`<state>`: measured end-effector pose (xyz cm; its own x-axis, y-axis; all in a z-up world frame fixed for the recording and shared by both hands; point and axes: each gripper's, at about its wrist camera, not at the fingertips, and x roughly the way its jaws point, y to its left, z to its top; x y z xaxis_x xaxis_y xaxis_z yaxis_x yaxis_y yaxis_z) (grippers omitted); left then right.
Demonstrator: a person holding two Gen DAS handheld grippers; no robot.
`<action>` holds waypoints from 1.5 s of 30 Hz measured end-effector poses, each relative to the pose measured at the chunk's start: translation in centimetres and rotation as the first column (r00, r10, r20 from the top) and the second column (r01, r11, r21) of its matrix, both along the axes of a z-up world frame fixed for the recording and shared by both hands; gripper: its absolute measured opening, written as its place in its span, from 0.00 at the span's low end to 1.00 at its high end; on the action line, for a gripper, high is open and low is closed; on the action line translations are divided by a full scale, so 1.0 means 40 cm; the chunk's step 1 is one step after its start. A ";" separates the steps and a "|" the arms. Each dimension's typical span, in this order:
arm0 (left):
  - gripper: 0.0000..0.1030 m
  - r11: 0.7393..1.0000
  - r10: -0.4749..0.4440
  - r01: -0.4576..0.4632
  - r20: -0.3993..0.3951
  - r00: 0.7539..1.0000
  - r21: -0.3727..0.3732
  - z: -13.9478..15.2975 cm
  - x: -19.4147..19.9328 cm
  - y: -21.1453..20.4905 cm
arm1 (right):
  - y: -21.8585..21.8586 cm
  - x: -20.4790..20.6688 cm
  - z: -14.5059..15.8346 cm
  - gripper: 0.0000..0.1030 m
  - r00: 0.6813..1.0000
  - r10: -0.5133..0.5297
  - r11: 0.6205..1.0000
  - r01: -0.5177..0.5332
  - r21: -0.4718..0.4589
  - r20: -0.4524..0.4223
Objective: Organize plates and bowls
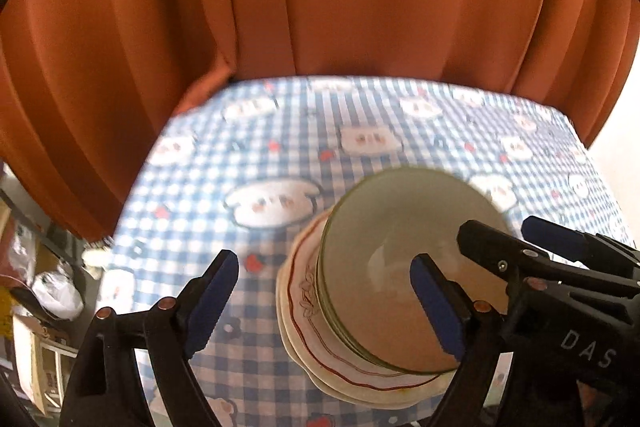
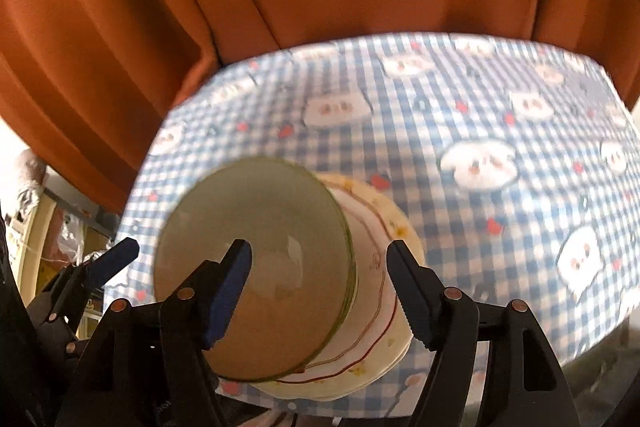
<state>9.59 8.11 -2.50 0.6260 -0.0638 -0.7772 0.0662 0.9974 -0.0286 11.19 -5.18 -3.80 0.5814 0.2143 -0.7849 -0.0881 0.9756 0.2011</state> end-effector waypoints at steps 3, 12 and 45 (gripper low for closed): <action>0.92 0.999 0.033 -0.032 0.064 0.997 -0.011 0.034 -0.046 -0.026 | -0.031 -0.038 0.037 0.71 0.997 0.011 1.000 -0.012 0.007 0.076; 0.97 0.998 0.070 -0.070 0.167 0.983 -0.004 0.018 -0.182 -0.137 | -0.177 -0.185 0.044 0.79 0.972 0.004 0.999 0.007 -0.045 0.235; 0.98 0.999 0.049 -0.051 0.202 0.978 0.001 -0.042 -0.332 -0.351 | -0.429 -0.389 -0.055 0.82 0.941 -0.120 0.982 0.160 -0.103 0.317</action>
<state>-3.68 -5.94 -4.19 0.7726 -0.0239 -0.6344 0.0200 0.9997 -0.0133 -4.39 -22.32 -5.99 0.8158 0.0247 -0.5778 0.0131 0.9980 0.0612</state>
